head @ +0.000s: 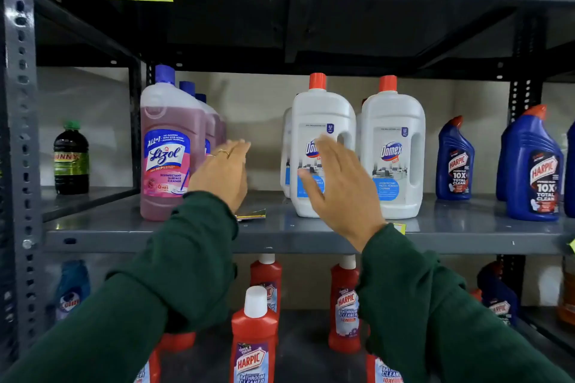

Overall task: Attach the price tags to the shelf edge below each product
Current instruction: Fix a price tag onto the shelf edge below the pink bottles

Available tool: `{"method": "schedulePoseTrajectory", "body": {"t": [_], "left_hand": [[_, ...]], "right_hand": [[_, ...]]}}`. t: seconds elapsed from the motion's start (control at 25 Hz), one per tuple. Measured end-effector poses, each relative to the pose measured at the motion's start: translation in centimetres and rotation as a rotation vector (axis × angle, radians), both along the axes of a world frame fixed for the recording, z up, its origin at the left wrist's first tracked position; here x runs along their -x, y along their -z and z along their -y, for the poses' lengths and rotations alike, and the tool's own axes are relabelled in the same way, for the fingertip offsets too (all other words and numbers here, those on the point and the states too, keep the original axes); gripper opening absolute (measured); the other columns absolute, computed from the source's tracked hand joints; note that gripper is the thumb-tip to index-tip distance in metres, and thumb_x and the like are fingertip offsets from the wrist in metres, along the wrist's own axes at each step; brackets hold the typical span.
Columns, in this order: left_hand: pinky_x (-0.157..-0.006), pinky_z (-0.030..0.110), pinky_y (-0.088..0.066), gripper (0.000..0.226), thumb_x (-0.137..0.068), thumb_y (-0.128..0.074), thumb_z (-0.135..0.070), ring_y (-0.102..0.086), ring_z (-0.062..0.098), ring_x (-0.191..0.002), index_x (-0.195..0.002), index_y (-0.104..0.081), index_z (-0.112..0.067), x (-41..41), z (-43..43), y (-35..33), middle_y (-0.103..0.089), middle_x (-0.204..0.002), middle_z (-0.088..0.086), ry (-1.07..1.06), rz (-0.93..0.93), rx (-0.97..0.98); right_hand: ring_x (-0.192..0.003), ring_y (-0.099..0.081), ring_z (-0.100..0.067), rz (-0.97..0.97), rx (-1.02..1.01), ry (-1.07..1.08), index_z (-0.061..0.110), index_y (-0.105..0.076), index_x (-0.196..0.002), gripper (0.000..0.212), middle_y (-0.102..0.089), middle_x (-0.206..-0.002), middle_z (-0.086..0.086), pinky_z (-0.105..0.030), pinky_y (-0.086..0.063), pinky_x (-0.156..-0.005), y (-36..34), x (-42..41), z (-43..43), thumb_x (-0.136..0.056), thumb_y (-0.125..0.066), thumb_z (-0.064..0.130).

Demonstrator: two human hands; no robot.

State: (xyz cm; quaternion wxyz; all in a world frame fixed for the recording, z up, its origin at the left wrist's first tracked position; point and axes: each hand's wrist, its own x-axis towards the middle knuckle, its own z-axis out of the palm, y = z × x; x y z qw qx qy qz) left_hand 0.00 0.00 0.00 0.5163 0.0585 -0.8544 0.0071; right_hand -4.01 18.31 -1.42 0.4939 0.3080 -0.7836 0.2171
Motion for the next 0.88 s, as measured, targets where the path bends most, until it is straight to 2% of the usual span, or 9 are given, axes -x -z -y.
{"method": "schedulePoseTrajectory", "body": {"t": [0.04, 0.12, 0.2, 0.32, 0.44, 0.6, 0.68, 0.76, 0.88], "left_hand": [[-0.104, 0.042, -0.04, 0.043, -0.091, -0.04, 0.001, -0.048, 0.036, -0.124, -0.131, -0.047, -0.014, 0.8, 0.6, -0.2, -0.052, -0.136, 0.018, -0.011, 0.173, -0.076], [-0.102, 0.04, -0.042, 0.049, -0.087, -0.042, 0.006, -0.051, 0.036, -0.119, -0.127, -0.052, -0.021, 2.1, 1.4, -0.1, -0.055, -0.133, 0.016, -0.053, 0.457, -0.077], [-0.103, 0.037, -0.04, 0.047, -0.087, -0.045, 0.004, -0.05, 0.033, -0.121, -0.126, -0.052, -0.021, 3.1, 2.3, 0.2, -0.054, -0.133, 0.015, -0.083, 0.639, -0.043], [-0.105, 0.036, -0.041, 0.042, -0.089, -0.051, -0.006, -0.05, 0.032, -0.123, -0.129, -0.05, -0.019, 4.3, 2.9, 1.5, -0.052, -0.135, 0.015, -0.172, 0.812, -0.038], [-0.107, 0.037, -0.039, 0.038, -0.092, -0.048, -0.012, -0.048, 0.031, -0.125, -0.13, -0.047, -0.013, 5.4, 3.6, 2.2, -0.05, -0.138, 0.013, -0.257, 0.91, 0.019], [-0.105, 0.035, -0.041, 0.037, -0.09, -0.051, -0.004, -0.051, 0.032, -0.121, -0.126, -0.052, -0.01, 5.1, 4.2, 1.3, -0.052, -0.135, 0.015, -0.142, 0.86, -0.102], [-0.101, 0.032, -0.044, 0.03, -0.088, -0.054, 0.0, -0.057, 0.03, -0.113, -0.116, -0.061, -0.009, 4.6, 4.3, 0.9, -0.06, -0.127, 0.016, -0.045, 0.742, -0.205], [-0.096, 0.03, -0.047, 0.023, -0.087, -0.058, -0.002, -0.062, 0.027, -0.105, -0.106, -0.067, -0.01, 3.6, 4.1, 0.4, -0.068, -0.115, 0.013, 0.022, 0.597, -0.218], [-0.085, 0.022, -0.044, 0.02, -0.086, -0.063, -0.007, -0.063, 0.021, -0.092, -0.104, -0.069, -0.012, 1.6, 3.7, -0.7, -0.071, -0.107, 0.01, 0.137, 0.432, -0.231]], "right_hand": [[-0.113, -0.056, -0.034, 0.087, -0.033, -0.082, 0.006, -0.055, -0.119, 0.04, -0.063, -0.121, -0.016, -0.043, -0.049, -0.094, 0.2, 0.3, 0.8, -0.092, -0.048, 0.034], [-0.1, -0.059, -0.033, 0.28, -0.16, -0.25, 0.01, -0.063, -0.1, 0.028, -0.069, -0.102, -0.014, -0.044, -0.049, -0.086, 0.5, 0.3, 2.4, -0.094, -0.045, 0.03], [-0.1, -0.058, -0.033, 0.469, -0.248, -0.347, 0.011, -0.064, -0.102, 0.028, -0.07, -0.106, -0.014, -0.045, -0.047, -0.089, 0.8, 0.6, 4.1, -0.095, -0.04, 0.024], [-0.11, -0.054, -0.034, 0.57, -0.275, -0.4, 0.014, -0.059, -0.114, 0.032, -0.065, -0.12, -0.016, -0.046, -0.043, -0.096, 1.3, 1.3, 6.0, -0.094, -0.034, 0.019], [-0.103, -0.059, -0.036, 0.599, -0.224, -0.428, 0.013, -0.061, -0.103, 0.031, -0.069, -0.109, -0.019, -0.048, -0.046, -0.091, 1.9, 2.2, 6.9, -0.092, -0.033, 0.02], [-0.099, -0.06, -0.037, 0.608, -0.201, -0.423, 0.007, -0.061, -0.096, 0.029, -0.069, -0.105, -0.02, -0.049, -0.048, -0.088, 1.7, 3.0, 7.0, -0.09, -0.035, 0.018], [-0.1, -0.06, -0.033, 0.585, -0.213, -0.409, 0.008, -0.062, -0.1, 0.026, -0.069, -0.107, -0.016, -0.046, -0.048, -0.09, 1.4, 2.7, 7.1, -0.091, -0.04, 0.018], [-0.105, -0.059, -0.031, 0.508, -0.204, -0.397, 0.01, -0.06, -0.11, 0.024, -0.068, -0.112, -0.014, -0.043, -0.047, -0.093, 1.2, 2.7, 7.3, -0.089, -0.049, 0.017], [-0.112, -0.055, -0.032, 0.391, -0.155, -0.359, 0.006, -0.058, -0.118, 0.03, -0.063, -0.121, -0.017, -0.042, -0.043, -0.098, 0.8, 2.7, 7.8, -0.09, -0.053, 0.015]]}}
